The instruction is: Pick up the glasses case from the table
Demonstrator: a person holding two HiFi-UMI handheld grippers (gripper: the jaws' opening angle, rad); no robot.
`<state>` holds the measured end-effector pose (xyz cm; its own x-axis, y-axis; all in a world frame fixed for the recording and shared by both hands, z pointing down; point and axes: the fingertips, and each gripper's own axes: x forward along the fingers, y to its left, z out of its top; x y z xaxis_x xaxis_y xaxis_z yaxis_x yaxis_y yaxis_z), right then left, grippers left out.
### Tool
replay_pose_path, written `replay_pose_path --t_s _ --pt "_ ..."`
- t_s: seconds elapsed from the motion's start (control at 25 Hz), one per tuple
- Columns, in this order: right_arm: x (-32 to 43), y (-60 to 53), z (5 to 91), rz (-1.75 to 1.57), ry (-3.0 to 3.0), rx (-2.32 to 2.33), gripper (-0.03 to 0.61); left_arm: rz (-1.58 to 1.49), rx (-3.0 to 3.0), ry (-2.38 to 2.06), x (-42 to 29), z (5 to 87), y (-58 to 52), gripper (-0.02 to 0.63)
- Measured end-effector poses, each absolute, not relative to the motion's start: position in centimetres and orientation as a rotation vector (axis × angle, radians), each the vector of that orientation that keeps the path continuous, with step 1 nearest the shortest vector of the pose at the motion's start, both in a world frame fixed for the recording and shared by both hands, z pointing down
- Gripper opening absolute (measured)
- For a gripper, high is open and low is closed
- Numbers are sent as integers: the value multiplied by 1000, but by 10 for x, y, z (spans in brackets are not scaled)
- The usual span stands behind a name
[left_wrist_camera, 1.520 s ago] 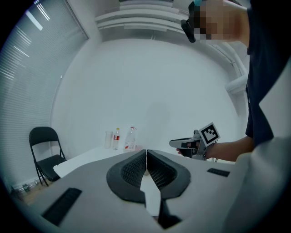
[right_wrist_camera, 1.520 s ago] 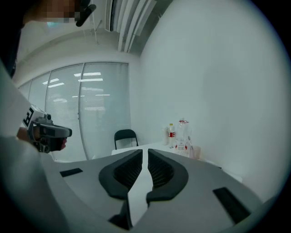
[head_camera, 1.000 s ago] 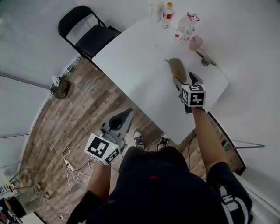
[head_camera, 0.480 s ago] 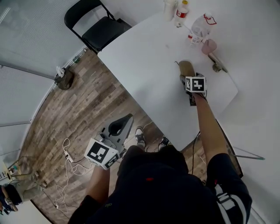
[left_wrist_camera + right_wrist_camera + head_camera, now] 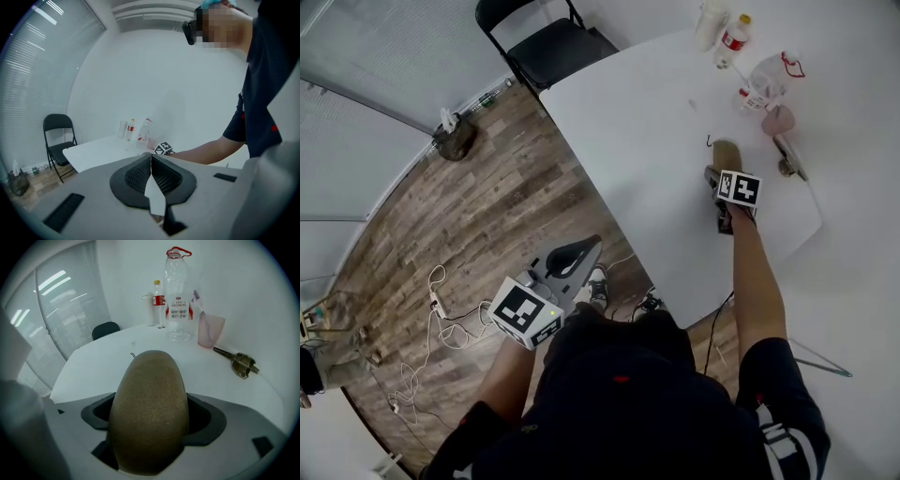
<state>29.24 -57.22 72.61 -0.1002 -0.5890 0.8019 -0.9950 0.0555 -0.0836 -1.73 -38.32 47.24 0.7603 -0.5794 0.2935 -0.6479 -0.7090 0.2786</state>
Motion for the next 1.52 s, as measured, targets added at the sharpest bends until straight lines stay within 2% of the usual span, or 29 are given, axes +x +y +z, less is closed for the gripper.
replay_pose_path --t_s 0.32,0.48,0.68,1.16,1.52 --pt "296 -567 721 830 -1733 1655 400 254 2597 -932 -21 472 -364 23" --pt "296 -551 692 773 -1790 1716 399 242 2612 -930 -26 466 -362 23" --pt "283 -523 627 675 -1953 1763 399 215 2653 -902 -20 454 -362 23" --pt "246 -405 407 458 -2405 1910 400 141 2823 -735 43 386 -353 23" --pt "245 -333 320 170 -2494 1947 399 64 2930 -695 70 335 -345 23"
